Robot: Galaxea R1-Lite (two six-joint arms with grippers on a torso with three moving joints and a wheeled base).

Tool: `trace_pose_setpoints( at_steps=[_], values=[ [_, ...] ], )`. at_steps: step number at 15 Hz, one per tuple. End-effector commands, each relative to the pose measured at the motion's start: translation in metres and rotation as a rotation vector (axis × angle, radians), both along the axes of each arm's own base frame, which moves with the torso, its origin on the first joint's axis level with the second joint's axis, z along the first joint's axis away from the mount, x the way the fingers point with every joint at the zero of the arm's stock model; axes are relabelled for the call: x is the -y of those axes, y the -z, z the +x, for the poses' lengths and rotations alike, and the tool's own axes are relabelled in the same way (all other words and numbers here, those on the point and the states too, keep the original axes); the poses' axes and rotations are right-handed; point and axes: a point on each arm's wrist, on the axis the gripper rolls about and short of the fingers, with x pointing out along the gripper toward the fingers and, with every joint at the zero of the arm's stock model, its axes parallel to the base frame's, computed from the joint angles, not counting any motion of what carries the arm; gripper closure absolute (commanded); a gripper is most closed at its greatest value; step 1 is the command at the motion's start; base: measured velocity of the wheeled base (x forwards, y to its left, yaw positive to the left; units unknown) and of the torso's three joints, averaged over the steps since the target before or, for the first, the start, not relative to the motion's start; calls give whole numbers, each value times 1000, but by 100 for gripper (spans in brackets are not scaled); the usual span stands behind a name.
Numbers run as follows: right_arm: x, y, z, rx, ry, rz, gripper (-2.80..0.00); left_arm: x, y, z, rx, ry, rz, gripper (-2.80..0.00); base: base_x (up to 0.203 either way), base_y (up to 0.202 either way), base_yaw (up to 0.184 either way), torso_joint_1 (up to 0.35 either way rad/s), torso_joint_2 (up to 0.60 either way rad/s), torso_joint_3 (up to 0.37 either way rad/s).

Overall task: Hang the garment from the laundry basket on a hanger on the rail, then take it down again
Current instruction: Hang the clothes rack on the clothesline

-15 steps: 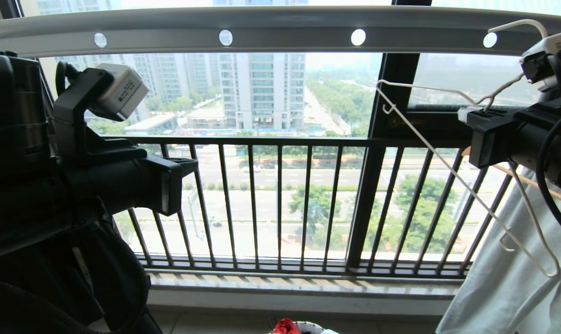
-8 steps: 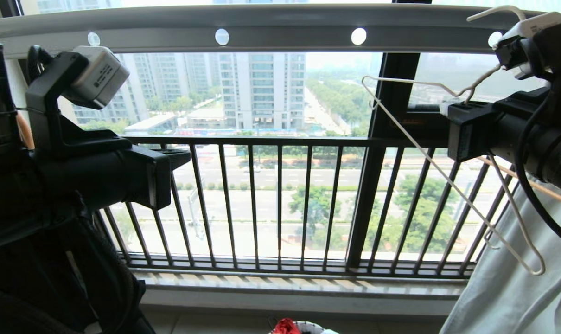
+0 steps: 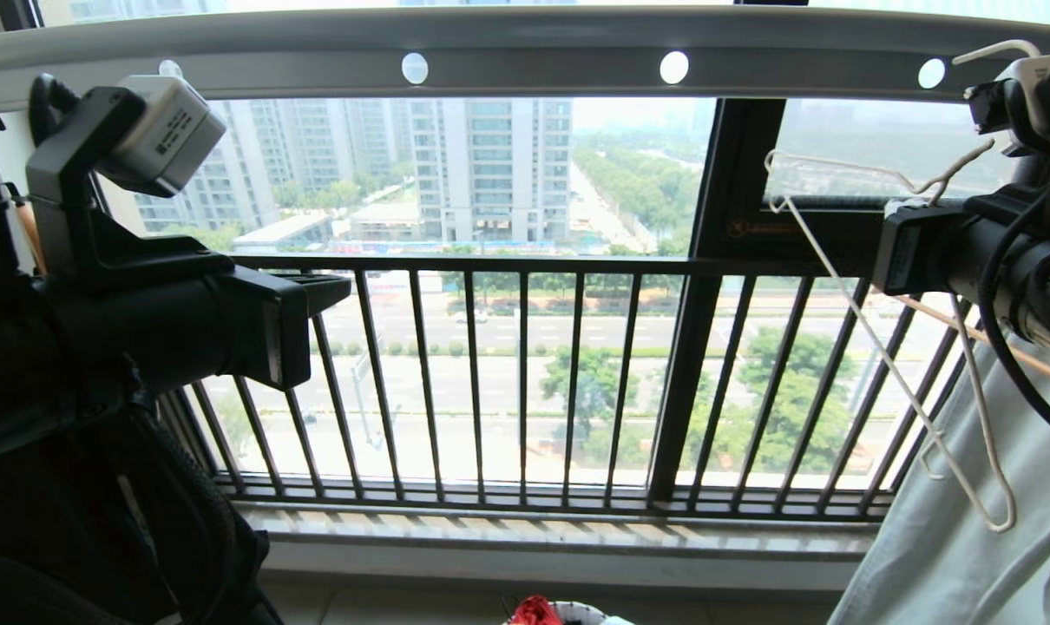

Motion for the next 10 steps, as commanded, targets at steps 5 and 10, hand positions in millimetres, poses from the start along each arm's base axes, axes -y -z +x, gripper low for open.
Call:
trace_pose_setpoints(
  at_steps=[5, 10],
  values=[
    [4, 3, 14, -14, 40, -8, 0, -1, -1, -2, 5, 1, -4, 0, 0, 0, 0, 0, 0, 0],
    [14, 8, 37, -37, 67, -17, 0, -3, -3, -5, 11, 0, -7, 0, 0, 0, 0, 0, 0, 0]
  ],
)
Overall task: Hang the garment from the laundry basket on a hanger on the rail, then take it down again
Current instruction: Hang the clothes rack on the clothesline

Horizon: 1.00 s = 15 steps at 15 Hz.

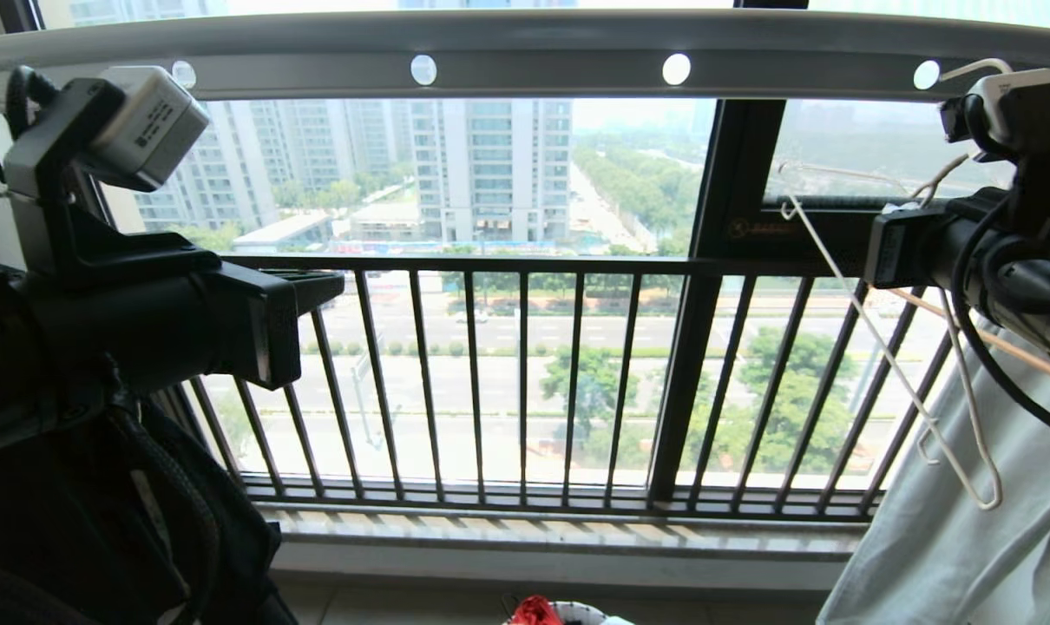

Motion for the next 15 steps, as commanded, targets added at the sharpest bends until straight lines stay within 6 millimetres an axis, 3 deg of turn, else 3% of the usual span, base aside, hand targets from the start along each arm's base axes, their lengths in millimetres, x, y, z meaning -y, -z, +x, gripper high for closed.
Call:
trace_pose_setpoints(
  at_steps=[1, 4, 10, 15],
  values=[
    [1, 2, 14, -9, 17, -5, 0, -1, -1, -1, 3, -1, -1, 0, 0, 0, 0, 0, 0, 0],
    [-2, -1, 27, -3, 19, -10, 0, -1, -1, -1, 3, 0, -3, 0, 0, 0, 0, 0, 0, 0],
    [15, 1, 48, -13, 66, -14, 0, -1, 0, -1, 2, 0, 0, 0, 0, 0, 0, 0, 0, 0],
    [18, 7, 64, -39, 69, -53, 0, 0, 0, -1, 0, -1, 1, 0, 0, 0, 0, 0, 0, 0]
  ],
)
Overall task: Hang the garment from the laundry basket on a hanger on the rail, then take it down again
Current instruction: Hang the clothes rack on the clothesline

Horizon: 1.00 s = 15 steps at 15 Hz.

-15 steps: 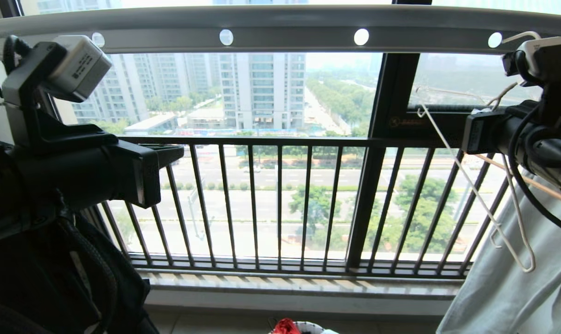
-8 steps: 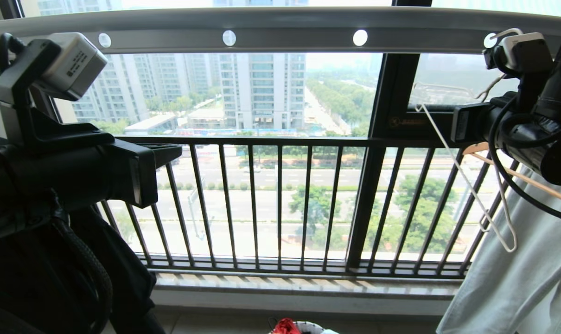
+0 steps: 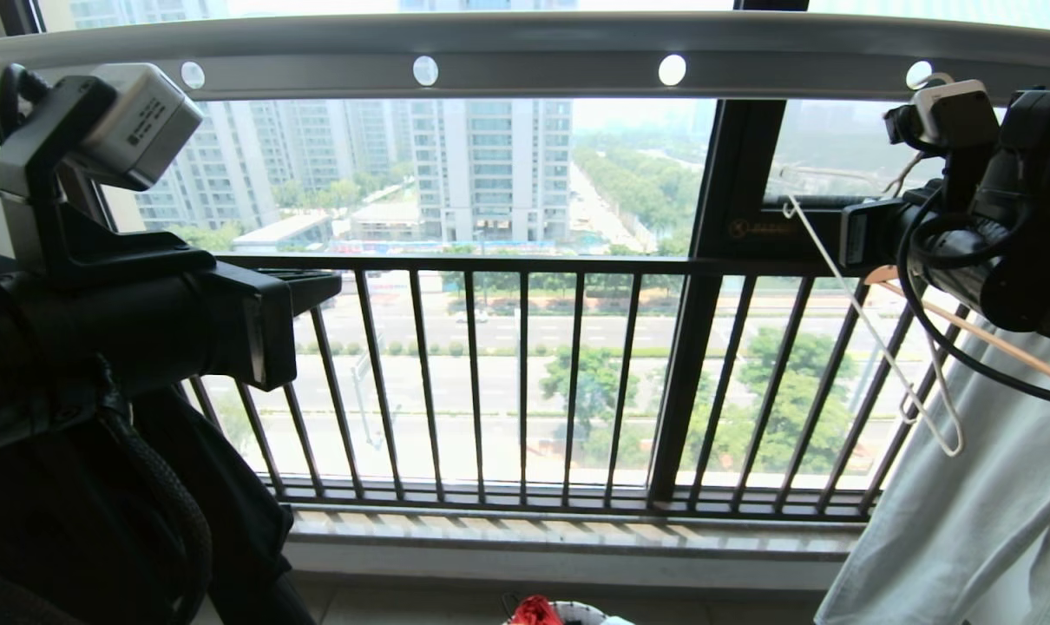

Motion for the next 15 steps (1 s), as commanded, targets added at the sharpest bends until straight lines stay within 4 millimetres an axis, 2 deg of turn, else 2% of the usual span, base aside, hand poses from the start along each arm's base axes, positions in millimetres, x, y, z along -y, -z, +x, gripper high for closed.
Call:
trace_pose_setpoints(
  at_steps=[1, 7, 11, 12, 14, 15],
  values=[
    [0, 2, 13, -5, 7, -7, 0, 1, 1, 1, -2, 0, 2, 0, 0, 0, 0, 0, 0, 0],
    [0, 16, 17, -54, 3, -28, 0, 1, 1, 1, -2, -1, 2, 0, 0, 0, 0, 0, 0, 0],
    [1, 13, 14, -47, 3, -30, 0, 1, 1, 1, -2, -3, 2, 0, 0, 0, 0, 0, 0, 0],
    [1, 13, 12, -48, 3, -34, -280, 0, 0, 1, -1, -1, 1, 0, 0, 0, 0, 0, 0, 0],
    [2, 11, 5, -40, -1, -31, -280, 0, 0, 0, 0, -1, 0, 0, 0, 0, 0, 0, 0, 0],
    [3, 7, -5, -30, -4, -28, -280, 0, 0, 0, 0, -2, 0, 0, 0, 0, 0, 0, 0, 0]
  ],
)
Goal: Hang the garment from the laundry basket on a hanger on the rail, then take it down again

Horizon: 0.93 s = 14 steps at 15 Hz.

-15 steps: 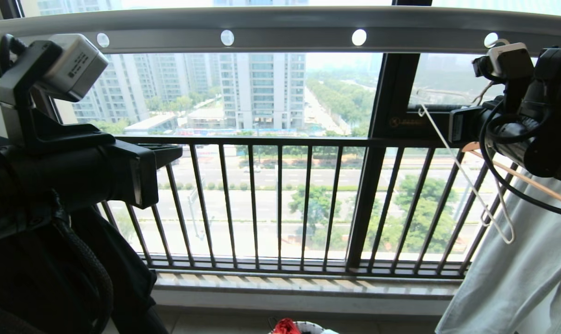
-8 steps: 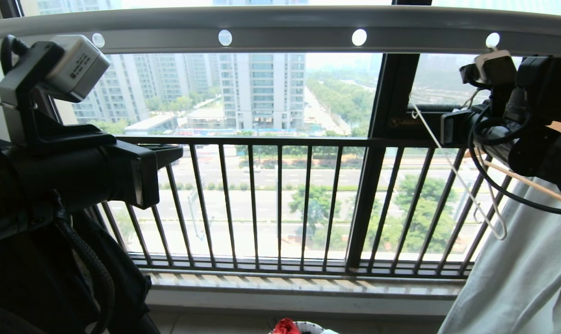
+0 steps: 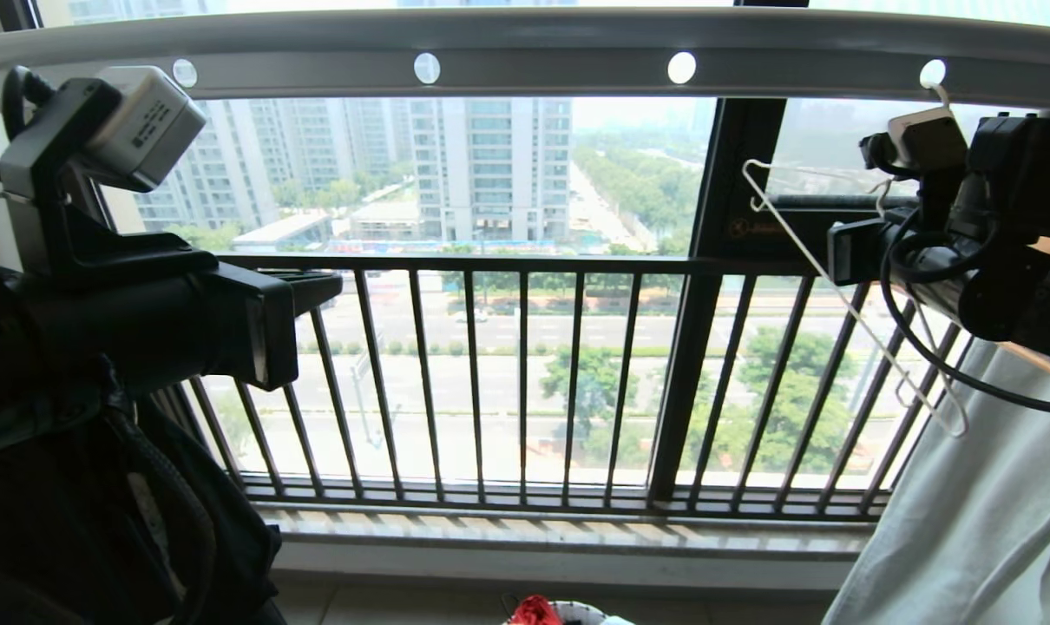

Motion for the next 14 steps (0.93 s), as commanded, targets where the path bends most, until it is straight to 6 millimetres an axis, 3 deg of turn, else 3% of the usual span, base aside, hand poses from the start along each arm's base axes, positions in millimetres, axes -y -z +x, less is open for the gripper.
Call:
trace_pose_setpoints(
  at_steps=[1, 4, 8, 9, 12, 14],
  values=[
    [2, -10, -25, 36, -10, 7, -280, 0, 0, 0, 0, -1, -1, 0, 0, 0, 0, 0, 0, 0],
    [8, -24, -76, 98, -34, 20, -280, 1, 1, 1, -4, -1, 1, 0, 0, 0, 0, 0, 0, 0],
    [23, -36, -159, 208, -78, 13, -280, 1, 3, 1, 3, 5, 39, 0, 0, 0, 0, 0, 0, 0],
    [28, -38, -181, 234, -92, 7, 0, 1, 4, 1, 2, 6, 40, 0, 0, 0, 0, 0, 0, 0],
    [40, -37, -234, 262, -130, -3, 0, -1, 8, -2, 5, 9, 63, 0, 0, 0, 0, 0, 0, 0],
    [47, -36, -260, 283, -138, -2, 0, -12, 6, -17, 32, 2, 51, 0, 0, 0, 0, 0, 0, 0]
  ],
)
